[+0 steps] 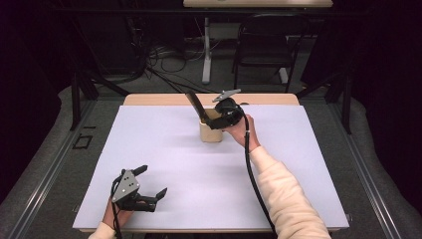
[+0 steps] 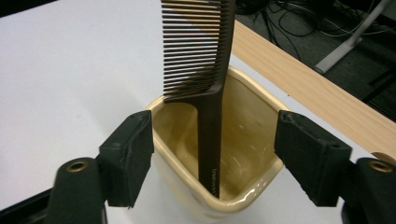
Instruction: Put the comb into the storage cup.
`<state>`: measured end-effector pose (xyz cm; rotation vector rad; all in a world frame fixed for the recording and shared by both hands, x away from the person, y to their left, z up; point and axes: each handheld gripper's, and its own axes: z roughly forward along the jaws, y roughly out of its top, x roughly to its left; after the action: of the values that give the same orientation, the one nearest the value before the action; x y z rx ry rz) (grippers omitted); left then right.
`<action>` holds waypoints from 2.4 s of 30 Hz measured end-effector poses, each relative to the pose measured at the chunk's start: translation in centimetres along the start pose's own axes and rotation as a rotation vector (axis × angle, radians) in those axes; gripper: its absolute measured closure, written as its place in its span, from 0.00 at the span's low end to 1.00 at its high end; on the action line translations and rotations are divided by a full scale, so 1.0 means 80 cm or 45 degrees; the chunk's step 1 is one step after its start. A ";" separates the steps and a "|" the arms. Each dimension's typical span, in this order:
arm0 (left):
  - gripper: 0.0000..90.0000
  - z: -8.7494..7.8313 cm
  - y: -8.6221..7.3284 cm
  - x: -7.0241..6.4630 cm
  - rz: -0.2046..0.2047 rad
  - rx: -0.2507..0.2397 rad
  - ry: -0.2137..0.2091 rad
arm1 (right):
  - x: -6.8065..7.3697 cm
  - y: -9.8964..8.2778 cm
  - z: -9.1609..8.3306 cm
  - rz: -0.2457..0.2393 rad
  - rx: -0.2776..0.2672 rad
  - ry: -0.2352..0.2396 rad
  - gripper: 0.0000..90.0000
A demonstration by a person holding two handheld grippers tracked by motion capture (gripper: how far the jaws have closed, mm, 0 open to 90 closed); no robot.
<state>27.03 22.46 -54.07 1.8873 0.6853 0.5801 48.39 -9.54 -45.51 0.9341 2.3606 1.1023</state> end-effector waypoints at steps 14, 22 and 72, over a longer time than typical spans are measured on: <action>0.00 0.001 0.000 0.000 0.000 0.001 0.002 | -0.004 -0.013 -0.031 0.017 0.001 0.089 0.15; 0.00 0.002 0.000 0.000 -0.001 0.003 -0.002 | -0.007 -0.024 -0.050 0.030 -0.009 0.120 0.07; 0.00 0.000 0.001 -0.001 0.003 0.001 -0.003 | 0.034 -0.144 -0.133 -0.026 -0.085 0.138 0.00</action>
<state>27.00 22.36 -54.05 1.8894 0.6825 0.5790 35.63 -18.75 -47.94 0.8452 2.3969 1.2444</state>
